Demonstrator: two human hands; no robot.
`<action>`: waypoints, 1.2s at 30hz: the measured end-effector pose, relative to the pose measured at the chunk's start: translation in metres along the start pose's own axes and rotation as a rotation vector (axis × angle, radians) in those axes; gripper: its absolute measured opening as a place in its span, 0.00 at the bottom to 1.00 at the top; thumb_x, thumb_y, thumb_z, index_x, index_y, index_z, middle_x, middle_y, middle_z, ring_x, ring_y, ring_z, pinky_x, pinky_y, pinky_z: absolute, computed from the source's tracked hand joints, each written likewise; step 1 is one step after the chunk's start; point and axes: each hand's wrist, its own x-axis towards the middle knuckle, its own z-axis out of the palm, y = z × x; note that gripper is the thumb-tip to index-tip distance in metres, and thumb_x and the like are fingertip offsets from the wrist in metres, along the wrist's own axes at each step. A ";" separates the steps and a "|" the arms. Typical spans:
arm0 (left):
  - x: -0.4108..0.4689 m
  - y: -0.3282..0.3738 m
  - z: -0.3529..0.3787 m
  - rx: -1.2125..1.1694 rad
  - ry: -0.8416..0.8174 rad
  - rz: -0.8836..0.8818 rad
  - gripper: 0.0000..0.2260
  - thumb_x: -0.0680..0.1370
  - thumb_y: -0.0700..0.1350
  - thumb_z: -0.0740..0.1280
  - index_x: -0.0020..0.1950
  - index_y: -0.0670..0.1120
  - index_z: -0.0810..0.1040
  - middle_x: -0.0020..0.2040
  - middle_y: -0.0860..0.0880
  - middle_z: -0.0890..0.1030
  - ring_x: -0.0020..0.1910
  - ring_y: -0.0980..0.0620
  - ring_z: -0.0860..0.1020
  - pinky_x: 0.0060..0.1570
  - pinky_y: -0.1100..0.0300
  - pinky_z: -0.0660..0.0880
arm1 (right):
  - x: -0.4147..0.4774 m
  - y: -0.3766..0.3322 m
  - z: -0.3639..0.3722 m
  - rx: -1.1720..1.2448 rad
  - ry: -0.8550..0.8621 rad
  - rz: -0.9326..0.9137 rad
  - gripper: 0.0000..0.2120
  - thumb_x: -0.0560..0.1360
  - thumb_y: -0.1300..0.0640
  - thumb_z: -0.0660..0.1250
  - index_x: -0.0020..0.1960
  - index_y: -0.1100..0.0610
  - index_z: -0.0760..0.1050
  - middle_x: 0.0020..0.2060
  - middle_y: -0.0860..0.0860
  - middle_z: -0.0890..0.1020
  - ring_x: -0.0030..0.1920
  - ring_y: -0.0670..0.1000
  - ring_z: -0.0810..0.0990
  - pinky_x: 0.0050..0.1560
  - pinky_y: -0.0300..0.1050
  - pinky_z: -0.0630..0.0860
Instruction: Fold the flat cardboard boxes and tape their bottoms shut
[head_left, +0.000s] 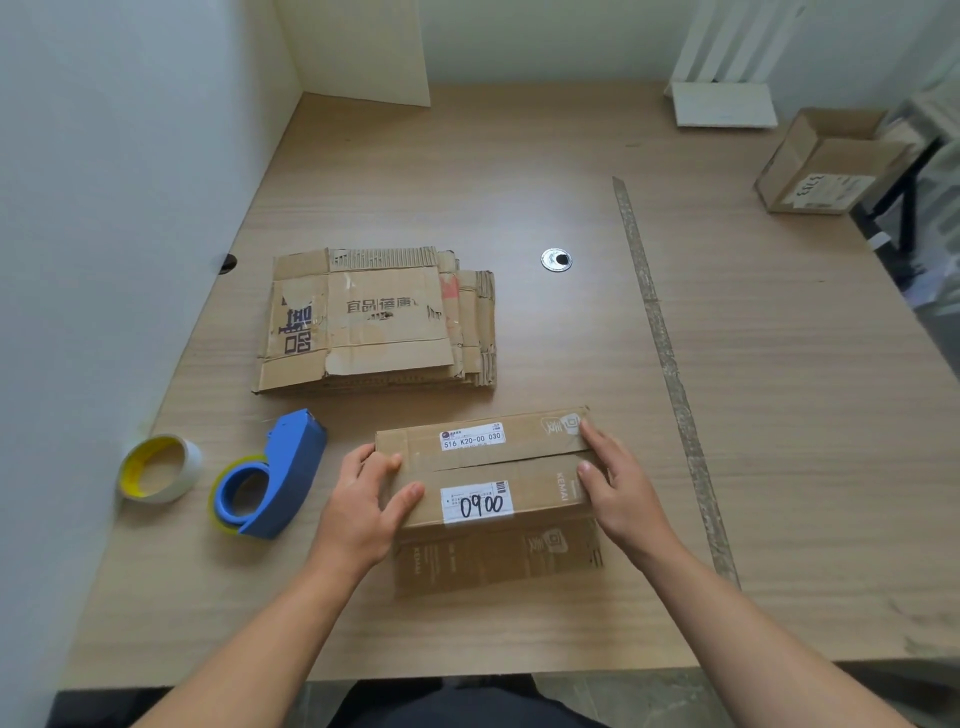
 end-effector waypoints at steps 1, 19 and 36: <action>0.000 0.002 0.000 0.003 -0.005 -0.005 0.21 0.77 0.53 0.70 0.65 0.44 0.76 0.72 0.45 0.67 0.67 0.45 0.71 0.60 0.55 0.69 | 0.002 0.000 0.000 -0.049 0.009 -0.003 0.24 0.81 0.63 0.62 0.76 0.52 0.67 0.75 0.49 0.66 0.74 0.46 0.64 0.77 0.48 0.58; 0.003 0.004 -0.011 0.072 -0.068 0.059 0.18 0.79 0.56 0.66 0.65 0.48 0.73 0.67 0.50 0.70 0.59 0.51 0.72 0.56 0.57 0.69 | 0.003 -0.022 0.051 -0.753 -0.088 -0.330 0.26 0.75 0.34 0.54 0.67 0.42 0.75 0.70 0.49 0.73 0.72 0.59 0.65 0.73 0.55 0.49; 0.022 -0.085 -0.056 0.566 -0.033 -0.311 0.35 0.81 0.58 0.58 0.79 0.59 0.37 0.60 0.43 0.74 0.55 0.42 0.75 0.49 0.47 0.73 | 0.011 -0.038 0.060 -0.724 -0.121 -0.263 0.37 0.69 0.29 0.41 0.73 0.38 0.67 0.77 0.46 0.61 0.78 0.55 0.50 0.76 0.56 0.41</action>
